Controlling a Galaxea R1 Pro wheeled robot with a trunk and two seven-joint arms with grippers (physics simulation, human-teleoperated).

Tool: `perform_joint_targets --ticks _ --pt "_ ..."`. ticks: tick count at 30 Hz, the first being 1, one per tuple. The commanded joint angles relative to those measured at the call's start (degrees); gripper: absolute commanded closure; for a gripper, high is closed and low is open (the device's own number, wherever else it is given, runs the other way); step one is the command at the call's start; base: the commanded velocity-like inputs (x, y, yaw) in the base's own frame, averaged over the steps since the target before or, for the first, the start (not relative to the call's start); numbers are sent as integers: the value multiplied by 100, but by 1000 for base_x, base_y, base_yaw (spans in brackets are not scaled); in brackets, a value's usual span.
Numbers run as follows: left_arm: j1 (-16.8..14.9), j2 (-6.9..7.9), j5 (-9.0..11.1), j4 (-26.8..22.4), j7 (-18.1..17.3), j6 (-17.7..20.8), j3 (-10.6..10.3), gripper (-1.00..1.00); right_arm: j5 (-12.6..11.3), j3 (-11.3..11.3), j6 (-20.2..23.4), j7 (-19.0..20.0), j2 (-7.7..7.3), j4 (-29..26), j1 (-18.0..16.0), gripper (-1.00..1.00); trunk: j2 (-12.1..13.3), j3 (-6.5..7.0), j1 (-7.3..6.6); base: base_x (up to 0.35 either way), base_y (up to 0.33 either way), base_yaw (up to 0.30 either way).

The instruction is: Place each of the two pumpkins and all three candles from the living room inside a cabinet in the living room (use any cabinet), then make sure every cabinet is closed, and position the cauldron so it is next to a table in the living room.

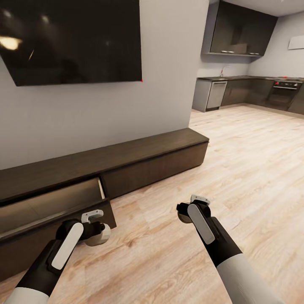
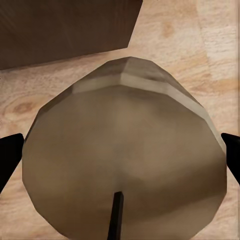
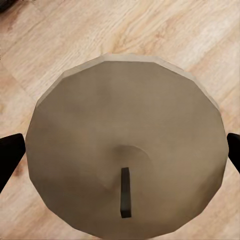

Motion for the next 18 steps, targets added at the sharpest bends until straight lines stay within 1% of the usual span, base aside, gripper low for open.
perform_joint_targets --ticks 1,11,18 --pt "-3 6 58 -6 60 8 -13 100 -63 8 5 -63 -1 -5 -4 100 39 13 -24 -69 0 1" --pt "-3 10 99 -6 60 8 -5 100 -69 15 5 -63 -1 -5 -5 100 440 193 -243 -151 0 9" --pt "-3 10 102 -6 60 8 -5 100 -66 17 5 -63 -1 -5 -4 100 721 333 -397 -166 0 234"
